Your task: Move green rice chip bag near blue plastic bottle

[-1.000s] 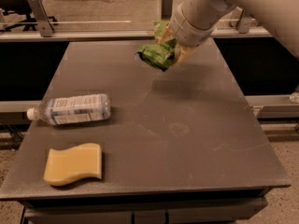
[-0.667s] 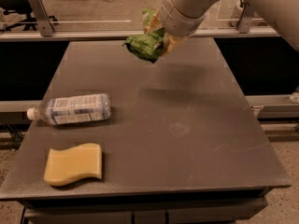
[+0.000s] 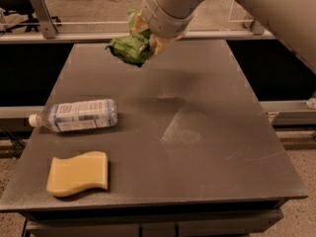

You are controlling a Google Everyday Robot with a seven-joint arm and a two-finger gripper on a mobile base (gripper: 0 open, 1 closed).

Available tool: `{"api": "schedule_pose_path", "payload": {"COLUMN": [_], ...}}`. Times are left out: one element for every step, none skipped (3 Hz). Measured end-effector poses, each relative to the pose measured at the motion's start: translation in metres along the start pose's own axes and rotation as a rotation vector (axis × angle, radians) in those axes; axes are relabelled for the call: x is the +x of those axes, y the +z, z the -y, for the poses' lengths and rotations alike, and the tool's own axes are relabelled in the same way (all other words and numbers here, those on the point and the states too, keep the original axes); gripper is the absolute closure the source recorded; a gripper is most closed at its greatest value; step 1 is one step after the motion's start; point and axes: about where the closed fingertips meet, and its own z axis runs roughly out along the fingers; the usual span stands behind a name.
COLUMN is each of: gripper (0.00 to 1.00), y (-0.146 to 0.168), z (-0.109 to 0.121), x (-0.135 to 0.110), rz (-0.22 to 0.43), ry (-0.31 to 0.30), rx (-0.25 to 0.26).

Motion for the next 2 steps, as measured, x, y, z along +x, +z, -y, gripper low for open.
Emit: {"api": "schedule_pose_path", "payload": {"gripper": [1.00,1.00], "y": [0.015,0.037], "z": [0.000,-0.003], "x": [-0.022,-0.028], "rz": [0.010,0.017], "ry": [-0.010,0.008], "rx": [-0.019,-0.051]}}
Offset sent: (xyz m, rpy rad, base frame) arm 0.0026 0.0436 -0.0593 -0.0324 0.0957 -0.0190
